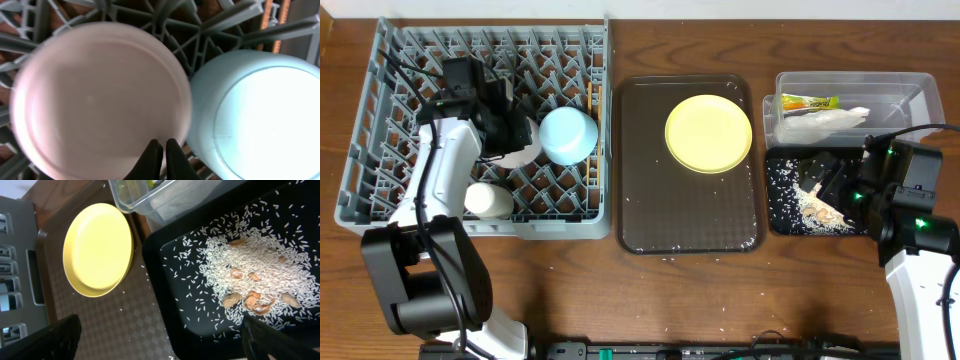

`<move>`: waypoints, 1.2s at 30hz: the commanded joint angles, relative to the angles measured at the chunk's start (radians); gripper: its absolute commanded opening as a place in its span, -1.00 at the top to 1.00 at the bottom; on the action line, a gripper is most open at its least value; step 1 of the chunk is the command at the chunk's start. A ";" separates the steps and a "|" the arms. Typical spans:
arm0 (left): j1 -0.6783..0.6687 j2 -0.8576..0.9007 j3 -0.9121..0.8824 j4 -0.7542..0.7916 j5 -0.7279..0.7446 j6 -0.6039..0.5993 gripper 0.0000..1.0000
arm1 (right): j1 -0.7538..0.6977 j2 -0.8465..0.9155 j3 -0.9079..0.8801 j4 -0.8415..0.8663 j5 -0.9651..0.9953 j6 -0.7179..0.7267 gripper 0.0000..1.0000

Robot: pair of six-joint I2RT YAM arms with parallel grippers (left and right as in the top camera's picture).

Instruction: Sort waste into correct bins and load items into the dishwasher

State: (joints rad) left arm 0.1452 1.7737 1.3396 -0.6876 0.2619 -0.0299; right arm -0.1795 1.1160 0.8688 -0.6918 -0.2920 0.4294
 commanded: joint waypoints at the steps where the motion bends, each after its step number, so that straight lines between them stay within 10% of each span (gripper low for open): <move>1: 0.000 -0.014 0.020 -0.004 0.015 -0.014 0.85 | -0.003 -0.010 0.014 -0.001 0.000 0.004 -0.98; 36: -0.267 -0.033 0.023 -0.043 -0.058 -0.029 0.84 | -0.003 -0.010 0.014 -0.001 0.000 0.004 -0.99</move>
State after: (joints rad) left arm -0.1200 1.7546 1.3403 -0.7254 0.1848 -0.0559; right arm -0.1795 1.1160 0.8688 -0.6918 -0.2920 0.4294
